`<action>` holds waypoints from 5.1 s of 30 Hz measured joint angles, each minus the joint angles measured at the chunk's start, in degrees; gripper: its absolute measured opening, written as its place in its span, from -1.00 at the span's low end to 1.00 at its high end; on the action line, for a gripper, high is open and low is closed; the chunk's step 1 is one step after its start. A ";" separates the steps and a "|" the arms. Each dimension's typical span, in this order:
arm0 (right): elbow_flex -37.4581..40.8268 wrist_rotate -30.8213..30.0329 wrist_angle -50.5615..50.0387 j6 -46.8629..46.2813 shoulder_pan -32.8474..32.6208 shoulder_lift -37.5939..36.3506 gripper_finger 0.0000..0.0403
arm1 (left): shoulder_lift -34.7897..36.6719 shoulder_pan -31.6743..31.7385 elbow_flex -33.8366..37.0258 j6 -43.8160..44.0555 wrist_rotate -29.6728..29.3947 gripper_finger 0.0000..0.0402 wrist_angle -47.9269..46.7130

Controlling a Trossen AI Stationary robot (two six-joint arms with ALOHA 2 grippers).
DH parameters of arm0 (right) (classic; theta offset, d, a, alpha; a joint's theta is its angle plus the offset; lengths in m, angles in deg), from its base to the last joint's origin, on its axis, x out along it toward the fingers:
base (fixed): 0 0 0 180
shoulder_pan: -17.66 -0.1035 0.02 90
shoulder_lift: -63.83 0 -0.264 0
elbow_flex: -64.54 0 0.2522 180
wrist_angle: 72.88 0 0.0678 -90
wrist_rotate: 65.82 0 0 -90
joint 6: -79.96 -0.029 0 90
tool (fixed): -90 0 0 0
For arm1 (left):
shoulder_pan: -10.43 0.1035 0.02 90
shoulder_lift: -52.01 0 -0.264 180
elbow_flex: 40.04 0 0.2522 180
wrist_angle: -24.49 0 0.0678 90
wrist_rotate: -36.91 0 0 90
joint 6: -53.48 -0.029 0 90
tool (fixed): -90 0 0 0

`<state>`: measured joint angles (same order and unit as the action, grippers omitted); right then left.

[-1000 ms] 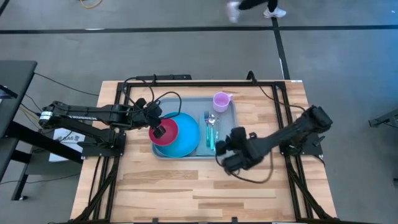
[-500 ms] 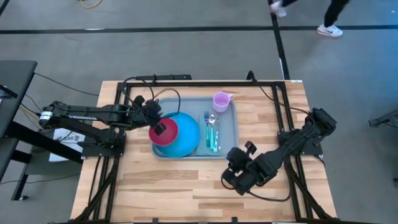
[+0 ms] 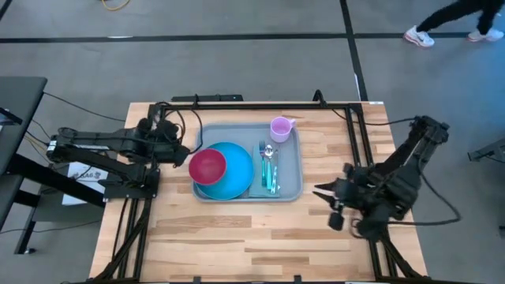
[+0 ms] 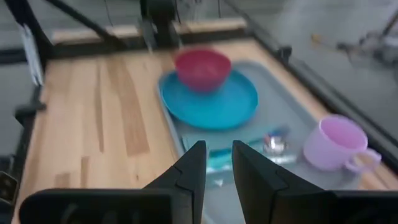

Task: Set up tray
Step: Adjust the bowl, then return to Home Position

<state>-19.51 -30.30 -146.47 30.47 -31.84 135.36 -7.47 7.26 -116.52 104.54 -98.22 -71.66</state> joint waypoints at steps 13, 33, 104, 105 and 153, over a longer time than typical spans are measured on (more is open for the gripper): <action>15.49 -6.78 8.46 -9.42 -7.00 -3.72 -0.64 | -3.61 -2.08 19.46 -8.96 10.12 -0.62 38.12; 15.51 -6.94 9.13 -10.52 -7.09 -4.20 -0.64 | -27.86 -1.11 17.85 -10.62 16.86 -0.62 61.56; 15.53 -2.58 15.41 -8.04 -11.14 -6.34 -0.64 | 13.23 -47.24 24.59 -29.85 -19.81 -0.62 60.10; 15.53 -1.48 17.55 -4.47 -9.64 -6.72 -0.64 | 13.56 -45.89 25.37 -35.47 -16.63 -0.62 66.17; 63.66 15.48 60.89 56.75 3.19 -71.43 -0.64 | 59.56 -10.86 59.06 -59.62 21.60 -0.62 97.13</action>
<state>44.15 -14.82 -85.58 87.22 -28.66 63.93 52.09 -3.60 -57.46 44.92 -76.62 25.47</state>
